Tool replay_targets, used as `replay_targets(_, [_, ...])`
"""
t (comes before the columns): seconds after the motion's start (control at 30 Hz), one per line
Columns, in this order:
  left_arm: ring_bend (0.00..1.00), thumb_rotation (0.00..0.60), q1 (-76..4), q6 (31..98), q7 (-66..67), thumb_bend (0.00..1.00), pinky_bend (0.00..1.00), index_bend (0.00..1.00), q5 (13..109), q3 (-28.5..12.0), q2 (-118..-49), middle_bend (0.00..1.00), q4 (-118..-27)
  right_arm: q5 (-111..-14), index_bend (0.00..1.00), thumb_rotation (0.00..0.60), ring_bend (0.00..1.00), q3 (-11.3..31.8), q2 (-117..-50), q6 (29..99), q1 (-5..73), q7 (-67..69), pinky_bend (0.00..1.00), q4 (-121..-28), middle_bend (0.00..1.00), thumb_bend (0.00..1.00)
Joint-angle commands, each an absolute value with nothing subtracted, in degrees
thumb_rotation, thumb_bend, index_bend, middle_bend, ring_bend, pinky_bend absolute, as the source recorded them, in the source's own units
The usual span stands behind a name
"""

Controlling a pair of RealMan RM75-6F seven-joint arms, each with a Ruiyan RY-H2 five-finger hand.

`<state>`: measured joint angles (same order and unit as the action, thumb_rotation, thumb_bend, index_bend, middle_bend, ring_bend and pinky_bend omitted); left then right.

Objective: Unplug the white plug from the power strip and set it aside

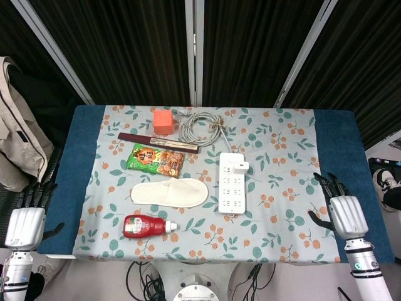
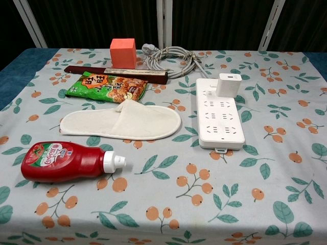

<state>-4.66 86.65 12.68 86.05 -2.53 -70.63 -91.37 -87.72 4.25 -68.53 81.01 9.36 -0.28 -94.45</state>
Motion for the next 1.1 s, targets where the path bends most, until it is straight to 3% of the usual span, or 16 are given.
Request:
replay_targets(0.03, [0.00, 0.600, -6.5, 84.9, 11.2, 0.11, 0.00, 0.12, 87.7, -2.8, -69.7, 0.08, -92.0, -87.3, 0.01, 0.600, 0.06, 5.7, -67.8, 79.4, 11.1, 0.7, 0.21, -94.7, 0.17, 0.16])
replay_targets(0.23, [0.01, 0.600, -14.0, 78.3, 9.3, 0.11, 0.03, 0.17, 92.6, -4.3, -68.8, 0.12, -93.4, -86.7, 0.01, 0.600, 0.06, 9.2, -66.9, 70.9, 18.8, 0.5, 0.21, -95.9, 0.18, 0.16])
replay_targets(0.43, [0.08, 0.600, -24.9, 66.9, 6.4, 0.11, 0.11, 0.23, 97.5, -5.4, -71.5, 0.21, -93.4, -81.6, 0.01, 0.600, 0.07, 13.6, -68.1, 60.2, 27.8, -0.4, 0.23, -95.5, 0.20, 0.14])
replay_targets(0.77, [0.09, 0.600, -45.0, 48.3, 0.9, 0.15, 0.12, 0.23, 101.2, -7.3, -87.2, 0.22, -83.1, -72.5, 0.02, 0.600, 0.09, 15.8, -75.4, 47.0, 39.7, -6.6, 0.26, -88.8, 0.22, 0.14])
replay_targets(1.1, [0.09, 0.600, -55.1, 43.6, -2.5, 0.15, 0.12, 0.22, 100.8, -7.3, -98.9, 0.22, -71.6, -69.5, 0.06, 0.600, 0.11, 13.9, -81.5, 43.8, 44.8, -10.9, 0.28, -81.2, 0.25, 0.16])
